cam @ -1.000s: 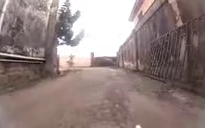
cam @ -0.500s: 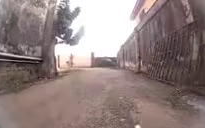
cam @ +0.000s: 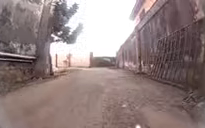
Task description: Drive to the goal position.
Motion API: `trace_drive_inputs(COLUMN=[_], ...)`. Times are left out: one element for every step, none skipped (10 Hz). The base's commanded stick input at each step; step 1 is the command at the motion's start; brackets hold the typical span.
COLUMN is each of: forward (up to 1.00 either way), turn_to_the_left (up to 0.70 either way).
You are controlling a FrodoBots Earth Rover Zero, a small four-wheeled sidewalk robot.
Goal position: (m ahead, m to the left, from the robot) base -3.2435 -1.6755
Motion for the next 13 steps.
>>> trace_drive_inputs(forward=[0.7, 0.7, 0.7, 0.7, 0.7, 0.7, 0.7, 0.7, 0.7, 0.7, 0.7, 0.7, 0.7], turn_to_the_left=[0.0, -0.13, -0.22, -0.35, -0.13, -0.06, 0.0, 0.0, 0.0, 0.01, 0.0, 0.0, 0.0])
